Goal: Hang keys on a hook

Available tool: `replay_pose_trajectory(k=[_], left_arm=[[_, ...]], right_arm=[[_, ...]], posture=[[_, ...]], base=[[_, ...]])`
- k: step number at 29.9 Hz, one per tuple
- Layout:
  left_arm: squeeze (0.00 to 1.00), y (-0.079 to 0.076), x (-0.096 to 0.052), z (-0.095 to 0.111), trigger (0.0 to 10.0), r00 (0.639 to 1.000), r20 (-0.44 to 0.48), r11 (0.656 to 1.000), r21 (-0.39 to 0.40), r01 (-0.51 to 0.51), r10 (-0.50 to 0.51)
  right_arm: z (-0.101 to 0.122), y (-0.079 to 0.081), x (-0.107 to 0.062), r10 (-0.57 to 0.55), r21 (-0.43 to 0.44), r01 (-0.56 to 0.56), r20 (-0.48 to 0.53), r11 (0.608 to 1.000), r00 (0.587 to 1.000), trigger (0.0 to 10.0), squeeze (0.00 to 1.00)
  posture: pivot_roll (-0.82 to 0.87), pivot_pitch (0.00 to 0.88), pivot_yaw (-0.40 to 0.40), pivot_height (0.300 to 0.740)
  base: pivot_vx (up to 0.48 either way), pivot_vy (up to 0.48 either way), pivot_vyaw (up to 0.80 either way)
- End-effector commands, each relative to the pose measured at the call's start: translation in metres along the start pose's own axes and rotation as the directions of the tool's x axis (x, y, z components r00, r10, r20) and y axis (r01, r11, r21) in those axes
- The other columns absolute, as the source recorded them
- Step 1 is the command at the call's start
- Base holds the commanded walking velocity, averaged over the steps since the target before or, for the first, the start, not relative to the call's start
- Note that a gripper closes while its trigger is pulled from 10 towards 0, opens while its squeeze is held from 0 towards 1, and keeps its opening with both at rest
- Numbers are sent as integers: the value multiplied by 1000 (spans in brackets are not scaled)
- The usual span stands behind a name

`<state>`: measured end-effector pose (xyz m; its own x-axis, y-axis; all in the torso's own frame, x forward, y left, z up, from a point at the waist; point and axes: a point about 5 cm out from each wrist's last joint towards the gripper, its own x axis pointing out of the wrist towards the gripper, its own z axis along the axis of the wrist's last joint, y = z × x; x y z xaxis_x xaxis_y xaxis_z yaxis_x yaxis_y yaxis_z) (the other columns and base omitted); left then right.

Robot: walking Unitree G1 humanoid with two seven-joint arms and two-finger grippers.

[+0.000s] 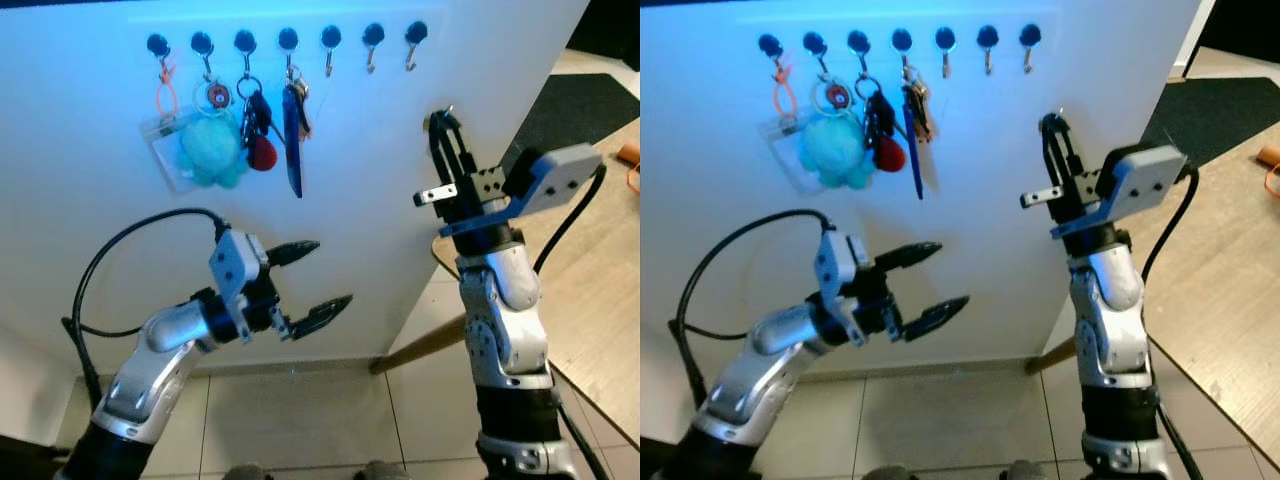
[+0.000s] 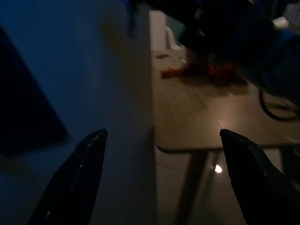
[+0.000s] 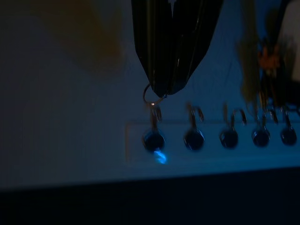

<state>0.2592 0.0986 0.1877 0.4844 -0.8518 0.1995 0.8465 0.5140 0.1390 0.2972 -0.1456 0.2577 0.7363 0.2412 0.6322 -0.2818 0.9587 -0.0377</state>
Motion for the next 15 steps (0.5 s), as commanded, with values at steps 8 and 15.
replay_pose_trajectory(k=[8, 15], left_arm=[[0, 10, 12, 25, 10000, 990, 99, 987, 114, -112, 101], [0, 5, 18, 43, 10000, 982, 159, 986, 109, -122, 104]], right_arm=[[0, -2, 11, -17, -49, 15, -37, 999, 999, 10000, 0], [0, -7, 19, -43, -118, 36, -64, 992, 997, 10000, 0]], posture=[[-2, 96, 10, 740], [1, 103, 4, 740]], base=[[0, 0, 0], [0, 0, 0]])
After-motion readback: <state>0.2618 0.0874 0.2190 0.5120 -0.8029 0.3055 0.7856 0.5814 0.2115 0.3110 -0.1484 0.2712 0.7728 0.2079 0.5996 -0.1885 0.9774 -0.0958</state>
